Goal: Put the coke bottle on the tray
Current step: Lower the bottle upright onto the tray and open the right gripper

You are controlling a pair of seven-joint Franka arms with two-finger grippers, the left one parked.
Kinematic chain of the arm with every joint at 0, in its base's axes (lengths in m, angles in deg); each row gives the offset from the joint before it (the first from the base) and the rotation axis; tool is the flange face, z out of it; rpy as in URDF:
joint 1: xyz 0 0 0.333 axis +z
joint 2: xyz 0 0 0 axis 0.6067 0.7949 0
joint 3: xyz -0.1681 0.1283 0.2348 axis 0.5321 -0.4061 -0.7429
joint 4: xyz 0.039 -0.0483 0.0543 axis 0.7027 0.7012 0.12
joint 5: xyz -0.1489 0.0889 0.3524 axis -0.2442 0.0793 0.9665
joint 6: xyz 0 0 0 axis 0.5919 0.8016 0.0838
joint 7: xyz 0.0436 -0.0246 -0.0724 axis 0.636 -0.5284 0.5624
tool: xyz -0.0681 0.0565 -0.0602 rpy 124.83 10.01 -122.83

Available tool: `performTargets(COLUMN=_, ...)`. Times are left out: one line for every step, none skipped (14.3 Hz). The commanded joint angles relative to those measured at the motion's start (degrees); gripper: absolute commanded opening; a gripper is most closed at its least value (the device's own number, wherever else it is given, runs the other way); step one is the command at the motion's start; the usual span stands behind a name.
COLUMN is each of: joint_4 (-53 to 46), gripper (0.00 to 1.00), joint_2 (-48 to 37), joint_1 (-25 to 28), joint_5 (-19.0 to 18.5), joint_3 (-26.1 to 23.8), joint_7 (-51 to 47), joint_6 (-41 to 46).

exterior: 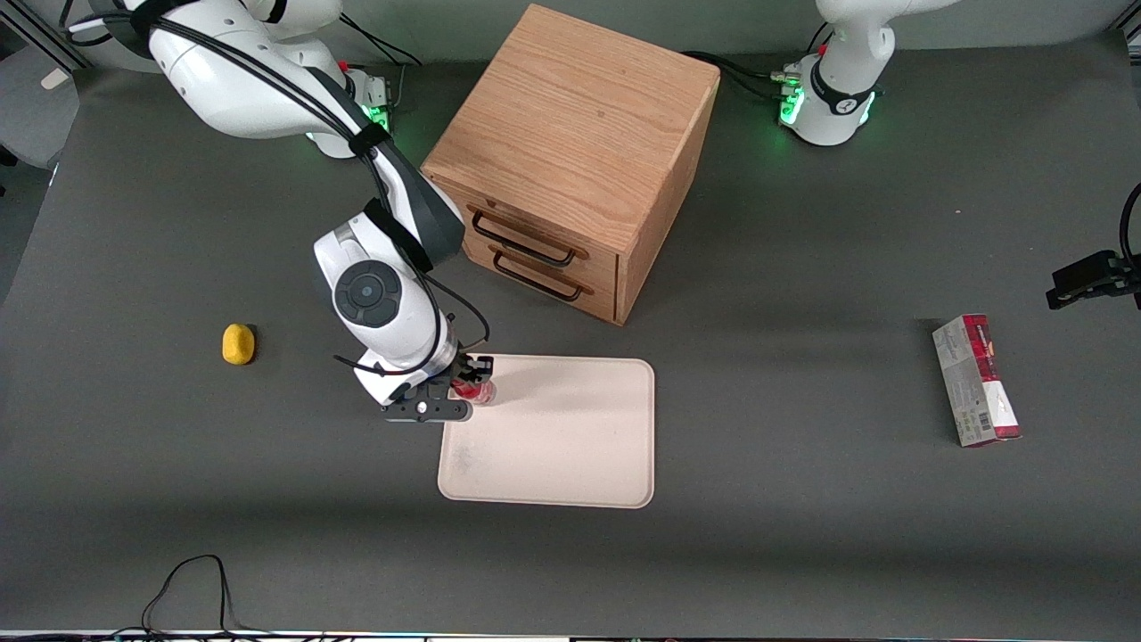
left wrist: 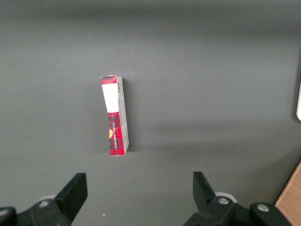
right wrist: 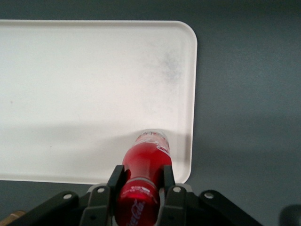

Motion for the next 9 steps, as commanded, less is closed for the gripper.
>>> performTargets(joint_4=1.21, gripper=0.0, joint_2=-0.4, joint_1=0.14, joint_5=-1.71, joint_3=0.05, joint_7=-1.74, joint_6=-2.11)
performTargets(joint_4=1.21, gripper=0.01, joint_2=-0.14, joint_1=-0.12, joint_5=-1.8, joint_3=0.05, joint_7=-1.39, joint_6=-2.2)
performTargets(joint_4=1.13, gripper=0.3, joint_2=0.04, joint_1=-0.21, joint_5=-1.8, joint_3=0.05, joint_7=-1.21, joint_6=-2.64)
performTargets(joint_4=1.12, gripper=0.73, joint_2=0.04, joint_1=-0.3, joint_5=-1.88, joint_3=0.05, joint_7=-1.21, joint_6=-2.99)
performTargets(joint_4=1.04, gripper=0.99, joint_2=-0.05, joint_1=-0.3, joint_5=-2.75, joint_3=0.05, joint_7=-1.39, joint_6=-3.0)
performTargets(joint_4=1.04, gripper=1.0, joint_2=-0.13, joint_1=-0.3, joint_5=-3.98, joint_3=0.05, joint_7=-1.39, joint_6=-2.91)
performTargets(joint_4=1.04, gripper=1.0, joint_2=-0.31, joint_1=-0.3, joint_5=-4.6, joint_3=0.05, joint_7=-1.13, joint_6=-2.91)
performTargets(joint_4=0.95, gripper=1.0, joint_2=-0.74, joint_1=-0.3, joint_5=-4.78, joint_3=0.05, joint_7=-0.69, joint_6=-2.91)
performTargets(joint_4=0.77, gripper=1.0, joint_2=-1.71, joint_1=-0.38, joint_5=-4.87, joint_3=0.14, joint_7=0.45, joint_6=-2.47)
